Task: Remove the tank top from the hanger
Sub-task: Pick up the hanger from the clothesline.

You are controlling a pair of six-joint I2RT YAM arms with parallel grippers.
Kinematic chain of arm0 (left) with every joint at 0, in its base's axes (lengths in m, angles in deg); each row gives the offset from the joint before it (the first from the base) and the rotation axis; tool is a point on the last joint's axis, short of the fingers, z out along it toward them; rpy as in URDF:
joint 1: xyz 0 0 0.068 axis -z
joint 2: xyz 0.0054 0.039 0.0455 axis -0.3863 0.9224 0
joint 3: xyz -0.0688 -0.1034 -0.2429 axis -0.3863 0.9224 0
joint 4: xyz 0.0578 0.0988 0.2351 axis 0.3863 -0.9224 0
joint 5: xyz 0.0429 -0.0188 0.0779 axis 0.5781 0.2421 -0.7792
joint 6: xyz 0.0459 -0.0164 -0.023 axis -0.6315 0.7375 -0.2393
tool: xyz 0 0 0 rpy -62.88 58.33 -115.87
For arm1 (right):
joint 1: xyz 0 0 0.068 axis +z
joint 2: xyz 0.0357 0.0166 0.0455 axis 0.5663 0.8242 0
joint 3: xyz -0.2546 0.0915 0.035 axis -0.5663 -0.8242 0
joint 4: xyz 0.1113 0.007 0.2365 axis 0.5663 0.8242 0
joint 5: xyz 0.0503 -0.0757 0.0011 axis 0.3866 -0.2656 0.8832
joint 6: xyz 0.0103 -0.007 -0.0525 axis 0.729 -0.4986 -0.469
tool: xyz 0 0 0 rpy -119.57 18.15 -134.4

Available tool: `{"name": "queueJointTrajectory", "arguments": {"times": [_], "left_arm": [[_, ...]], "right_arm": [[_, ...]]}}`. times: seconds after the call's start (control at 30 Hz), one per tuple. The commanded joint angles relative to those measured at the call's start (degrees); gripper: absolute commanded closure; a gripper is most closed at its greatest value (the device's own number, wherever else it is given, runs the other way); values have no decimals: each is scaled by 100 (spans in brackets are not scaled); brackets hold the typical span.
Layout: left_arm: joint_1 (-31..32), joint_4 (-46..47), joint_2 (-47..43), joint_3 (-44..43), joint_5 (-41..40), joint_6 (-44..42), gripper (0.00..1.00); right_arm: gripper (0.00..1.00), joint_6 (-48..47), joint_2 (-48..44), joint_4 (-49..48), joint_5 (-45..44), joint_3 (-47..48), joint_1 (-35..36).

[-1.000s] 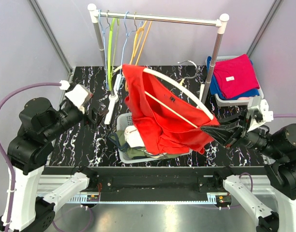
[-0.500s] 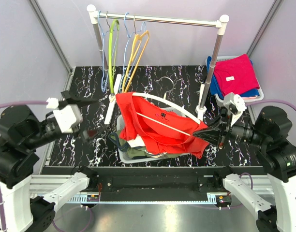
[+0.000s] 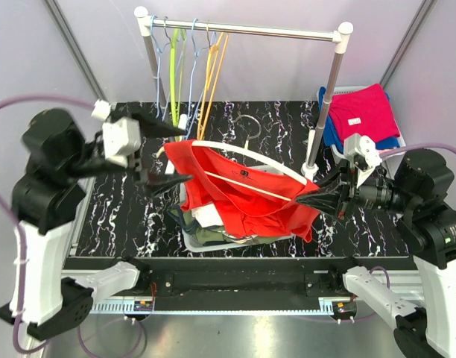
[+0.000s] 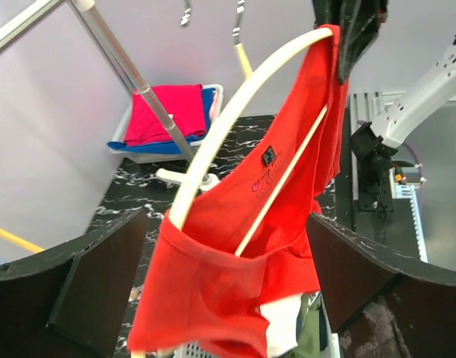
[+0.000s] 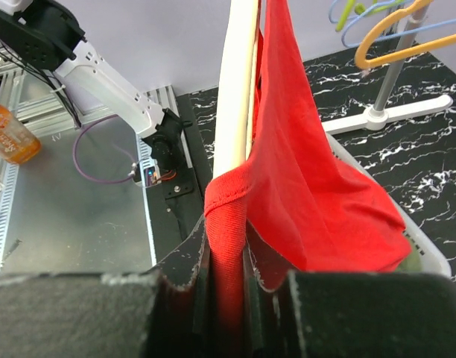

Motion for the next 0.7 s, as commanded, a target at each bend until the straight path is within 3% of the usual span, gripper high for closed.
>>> {"name": "queueJointTrajectory", "arguments": {"times": [0.0,0.5,0.67], "left_arm": [[-6,737,268,-45,480,589,5],[187,763,725,-44,639,510,7],[257,763,822,-36,665,527,15]], "right_arm": [[100,-294,204,-376,247,328,34],[100,-277,713,-482,695,724,86],[100,-250,793,-517,784,821,95]]}}
